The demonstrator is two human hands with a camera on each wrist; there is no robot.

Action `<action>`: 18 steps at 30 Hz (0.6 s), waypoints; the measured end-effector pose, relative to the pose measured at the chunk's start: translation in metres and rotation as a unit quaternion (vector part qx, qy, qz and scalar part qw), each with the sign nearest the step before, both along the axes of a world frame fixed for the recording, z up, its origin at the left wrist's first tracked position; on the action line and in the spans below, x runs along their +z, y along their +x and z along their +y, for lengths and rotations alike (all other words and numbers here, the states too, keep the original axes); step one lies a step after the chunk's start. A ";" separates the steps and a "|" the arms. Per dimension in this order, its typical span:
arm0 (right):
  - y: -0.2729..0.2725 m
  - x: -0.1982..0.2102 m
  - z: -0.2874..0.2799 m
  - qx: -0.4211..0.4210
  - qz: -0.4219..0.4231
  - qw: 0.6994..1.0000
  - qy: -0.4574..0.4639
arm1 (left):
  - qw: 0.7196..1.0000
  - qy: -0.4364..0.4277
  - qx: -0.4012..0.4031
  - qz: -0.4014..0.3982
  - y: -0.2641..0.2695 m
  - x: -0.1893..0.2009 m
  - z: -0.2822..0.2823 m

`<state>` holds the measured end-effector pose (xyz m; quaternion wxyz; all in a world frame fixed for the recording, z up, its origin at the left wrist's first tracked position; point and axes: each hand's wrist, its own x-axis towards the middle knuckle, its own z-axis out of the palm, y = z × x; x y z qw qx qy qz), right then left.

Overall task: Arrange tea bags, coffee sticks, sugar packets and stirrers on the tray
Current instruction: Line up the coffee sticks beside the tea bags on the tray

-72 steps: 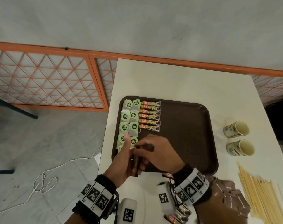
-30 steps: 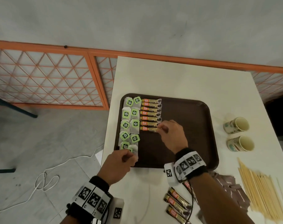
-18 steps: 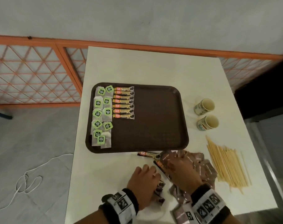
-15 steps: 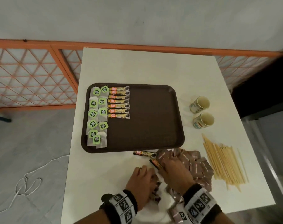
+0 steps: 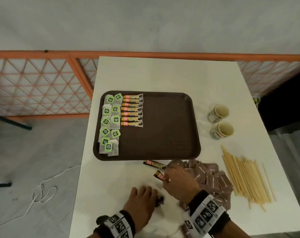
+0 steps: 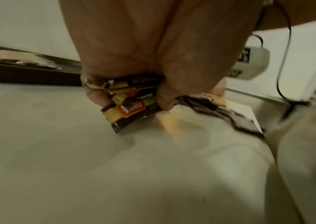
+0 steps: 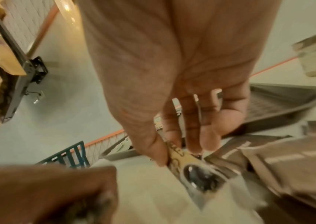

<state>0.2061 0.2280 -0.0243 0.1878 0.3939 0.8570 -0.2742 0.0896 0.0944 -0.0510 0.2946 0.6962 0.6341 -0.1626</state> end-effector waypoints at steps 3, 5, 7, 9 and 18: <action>-0.019 -0.005 0.004 0.055 0.036 0.997 0.046 | 0.994 -0.025 0.098 -0.032 -0.014 0.008 0.003; -0.029 -0.014 -0.001 0.065 0.030 0.995 0.063 | 0.975 -0.007 0.202 -0.097 -0.027 0.012 -0.001; -0.032 -0.025 -0.008 0.066 0.018 0.995 0.071 | 0.932 0.007 0.308 -0.192 -0.045 0.012 -0.006; -0.032 -0.029 -0.016 0.060 0.012 0.996 0.069 | 0.873 0.016 0.404 -0.272 -0.065 0.010 -0.013; -0.048 0.016 -0.028 0.014 0.102 0.990 -0.096 | 0.537 0.012 0.687 -0.489 -0.092 0.030 0.000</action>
